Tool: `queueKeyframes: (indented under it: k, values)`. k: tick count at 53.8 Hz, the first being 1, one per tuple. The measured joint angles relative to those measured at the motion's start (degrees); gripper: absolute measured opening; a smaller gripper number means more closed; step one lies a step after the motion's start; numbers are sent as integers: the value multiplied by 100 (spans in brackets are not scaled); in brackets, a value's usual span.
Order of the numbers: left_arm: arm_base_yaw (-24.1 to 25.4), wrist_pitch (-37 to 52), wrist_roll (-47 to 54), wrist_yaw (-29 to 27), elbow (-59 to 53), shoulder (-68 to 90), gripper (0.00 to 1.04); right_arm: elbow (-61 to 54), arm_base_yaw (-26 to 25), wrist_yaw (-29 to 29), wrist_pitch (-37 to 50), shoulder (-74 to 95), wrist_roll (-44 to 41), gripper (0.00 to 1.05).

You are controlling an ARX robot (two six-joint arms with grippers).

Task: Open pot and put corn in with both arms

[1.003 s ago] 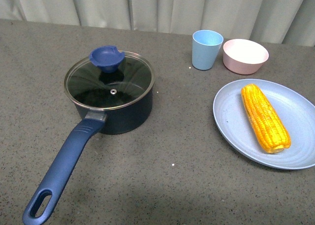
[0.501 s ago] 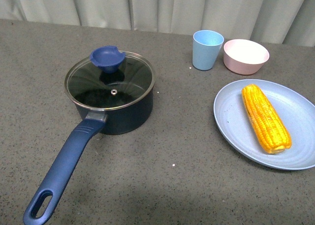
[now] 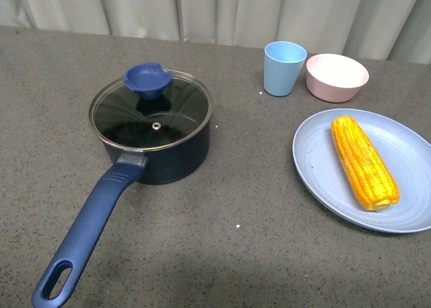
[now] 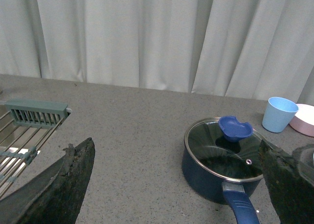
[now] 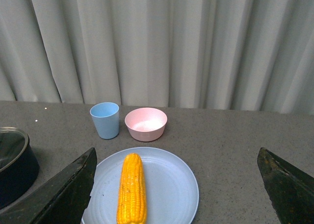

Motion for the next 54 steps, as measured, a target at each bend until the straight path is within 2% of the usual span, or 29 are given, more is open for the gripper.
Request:
queueKeyframes:
  k: [54]
  values:
    - [0,0,0,0,0,0,98,0,0,0,0,0,0,96]
